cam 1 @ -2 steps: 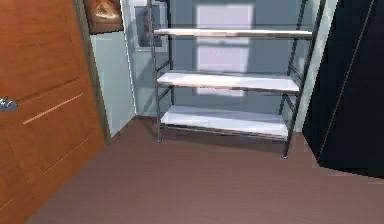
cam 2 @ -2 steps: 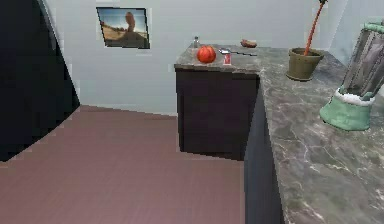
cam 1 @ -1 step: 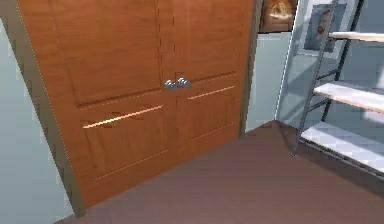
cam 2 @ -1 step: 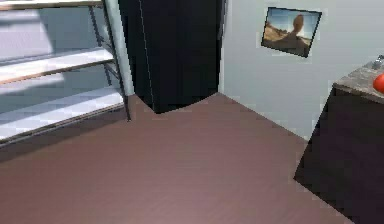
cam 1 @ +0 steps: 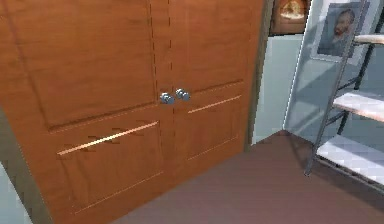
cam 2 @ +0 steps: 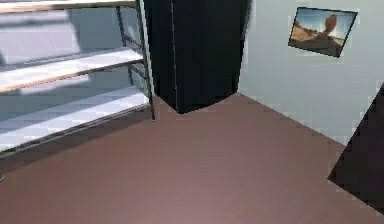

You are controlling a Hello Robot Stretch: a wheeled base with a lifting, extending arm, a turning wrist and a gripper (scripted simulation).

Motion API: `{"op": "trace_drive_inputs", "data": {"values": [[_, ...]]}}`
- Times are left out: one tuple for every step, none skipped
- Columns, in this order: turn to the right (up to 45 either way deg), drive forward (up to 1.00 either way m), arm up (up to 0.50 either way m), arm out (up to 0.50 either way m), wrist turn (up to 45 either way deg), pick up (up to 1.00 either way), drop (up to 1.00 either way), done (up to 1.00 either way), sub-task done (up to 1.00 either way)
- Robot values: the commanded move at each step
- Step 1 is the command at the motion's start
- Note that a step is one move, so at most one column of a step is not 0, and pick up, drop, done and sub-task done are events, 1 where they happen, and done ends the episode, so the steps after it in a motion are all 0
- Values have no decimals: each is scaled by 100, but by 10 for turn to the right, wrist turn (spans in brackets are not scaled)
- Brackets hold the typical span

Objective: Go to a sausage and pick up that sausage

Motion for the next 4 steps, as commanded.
{"op": "trace_drive_inputs", "data": {"values": [[450,0,0,0,0,0,0,0,0],[420,0,0,0,0,0,0,0,0],[0,20,0,0,0,0,0,0,0],[450,0,0,0,0,0,0,0,0]]}}
